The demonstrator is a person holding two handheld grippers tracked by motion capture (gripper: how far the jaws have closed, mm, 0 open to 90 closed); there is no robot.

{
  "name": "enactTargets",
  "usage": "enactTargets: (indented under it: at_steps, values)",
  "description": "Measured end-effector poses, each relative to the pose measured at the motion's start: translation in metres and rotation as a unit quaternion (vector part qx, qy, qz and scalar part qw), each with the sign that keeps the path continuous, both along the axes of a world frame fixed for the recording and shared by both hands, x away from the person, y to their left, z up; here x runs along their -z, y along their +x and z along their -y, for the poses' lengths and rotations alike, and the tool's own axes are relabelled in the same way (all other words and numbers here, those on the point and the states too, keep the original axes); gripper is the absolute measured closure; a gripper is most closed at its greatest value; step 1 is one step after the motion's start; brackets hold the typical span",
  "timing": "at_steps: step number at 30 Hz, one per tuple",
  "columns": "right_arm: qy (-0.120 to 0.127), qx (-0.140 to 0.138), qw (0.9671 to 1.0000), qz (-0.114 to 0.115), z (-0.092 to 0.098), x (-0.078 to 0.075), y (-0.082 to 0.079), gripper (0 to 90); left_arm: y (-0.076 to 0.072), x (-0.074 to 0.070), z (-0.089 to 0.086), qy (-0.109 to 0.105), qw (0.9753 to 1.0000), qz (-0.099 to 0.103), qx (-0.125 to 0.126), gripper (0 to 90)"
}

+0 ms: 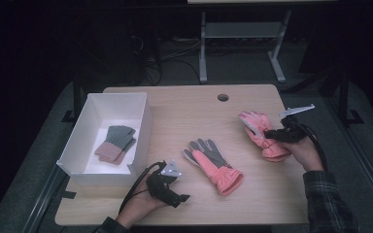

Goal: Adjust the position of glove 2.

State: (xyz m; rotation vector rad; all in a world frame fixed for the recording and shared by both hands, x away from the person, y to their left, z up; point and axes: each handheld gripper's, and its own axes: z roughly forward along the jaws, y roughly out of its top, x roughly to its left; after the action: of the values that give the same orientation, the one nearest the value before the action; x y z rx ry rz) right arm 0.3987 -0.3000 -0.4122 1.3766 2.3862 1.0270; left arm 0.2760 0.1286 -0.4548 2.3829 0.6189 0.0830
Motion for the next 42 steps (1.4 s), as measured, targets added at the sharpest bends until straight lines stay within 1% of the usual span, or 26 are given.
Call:
enactTargets:
  at_steps: [2,3,4,5,6,8,9,14,15,17,19,20,23,25,27,29,30,32,33,38,39,42]
  values:
    - [0.005,0.003,1.0,-0.004,-0.001,-0.004,-0.005,87.8,0.0,0.0,0.0,-0.001,1.0,0.0,-0.001,15.8]
    - [0.005,0.003,1.0,-0.004,-0.001,-0.004,-0.005,87.8,0.0,0.0,0.0,-0.001,1.0,0.0,-0.001,15.8]
    - [0.006,0.005,1.0,0.001,-0.002,-0.009,-0.011,87.8,0.0,0.0,0.0,0.002,1.0,-0.001,-0.001,15.7]
    - [0.006,0.004,1.0,0.004,-0.002,-0.009,-0.012,87.8,0.0,0.0,0.0,0.001,1.0,0.0,-0.001,15.7]
    - [0.012,0.008,0.9999,0.0,-0.003,-0.012,-0.014,87.8,-0.001,0.0,-0.001,-0.001,1.0,0.001,-0.002,15.7]
    - [0.015,0.009,0.9998,0.001,-0.004,-0.014,-0.015,87.8,0.0,0.0,-0.001,0.0,1.0,0.002,-0.002,15.8]
    - [0.019,0.004,0.9998,0.005,-0.007,-0.018,-0.02,87.8,0.0,0.0,-0.001,-0.003,1.0,0.001,-0.005,15.7]
    - [0.025,-0.002,0.9996,0.01,-0.013,-0.027,-0.028,87.8,0.001,0.0,-0.001,-0.003,1.0,0.0,-0.005,15.7]
    - [0.033,-0.003,0.9994,0.009,-0.017,-0.031,-0.032,87.8,0.0,0.0,-0.001,-0.005,1.0,0.001,-0.007,15.8]
    - [0.029,-0.009,0.9994,0.015,-0.026,-0.038,-0.037,87.8,0.0,0.0,-0.002,-0.002,1.0,0.004,-0.004,15.8]
    - [0.024,-0.014,0.9994,0.019,-0.033,-0.042,-0.039,87.8,0.0,0.0,-0.002,-0.002,1.0,0.003,-0.005,15.7]
    - [0.022,-0.017,0.9994,0.021,-0.038,-0.045,-0.041,87.8,0.0,0.0,-0.002,-0.003,1.0,-0.001,-0.008,15.8]
    - [0.032,-0.029,0.9988,0.022,-0.051,-0.05,-0.046,87.8,0.001,-0.001,-0.002,-0.001,1.0,-0.001,-0.003,15.7]
    - [0.032,-0.039,0.9984,0.027,-0.058,-0.053,-0.049,87.8,0.001,-0.001,-0.002,0.0,1.0,0.001,-0.003,15.7]
    - [0.032,-0.045,0.9981,0.027,-0.065,-0.056,-0.052,87.8,0.0,0.0,-0.002,-0.005,1.0,0.0,-0.006,15.8]
    - [0.035,-0.053,0.9976,0.026,-0.073,-0.058,-0.054,87.8,0.0,0.0,-0.002,-0.005,1.0,0.001,-0.007,15.7]
    - [0.035,-0.053,0.9976,0.026,-0.073,-0.058,-0.054,87.8,0.0,0.0,-0.002,-0.004,1.0,0.001,-0.007,15.7]
    - [0.034,-0.059,0.9973,0.028,-0.082,-0.061,-0.058,87.7,0.001,-0.001,-0.003,0.001,1.0,0.003,-0.002,15.7]
    - [0.037,-0.06,0.9971,0.027,-0.087,-0.064,-0.06,87.8,0.001,-0.001,-0.003,-0.005,1.0,-0.001,-0.007,15.8]
    - [0.045,-0.07,0.9963,0.018,-0.099,-0.064,-0.066,87.8,0.001,-0.001,-0.002,-0.002,1.0,-0.002,-0.005,15.8]
    - [0.044,-0.073,0.9962,0.018,-0.102,-0.064,-0.066,87.8,0.0,0.0,-0.001,-0.005,1.0,-0.002,-0.007,15.7]
    - [0.041,-0.08,0.9958,0.015,-0.113,-0.062,-0.068,87.8,0.0,0.0,-0.001,-0.005,1.0,-0.001,-0.008,15.7]
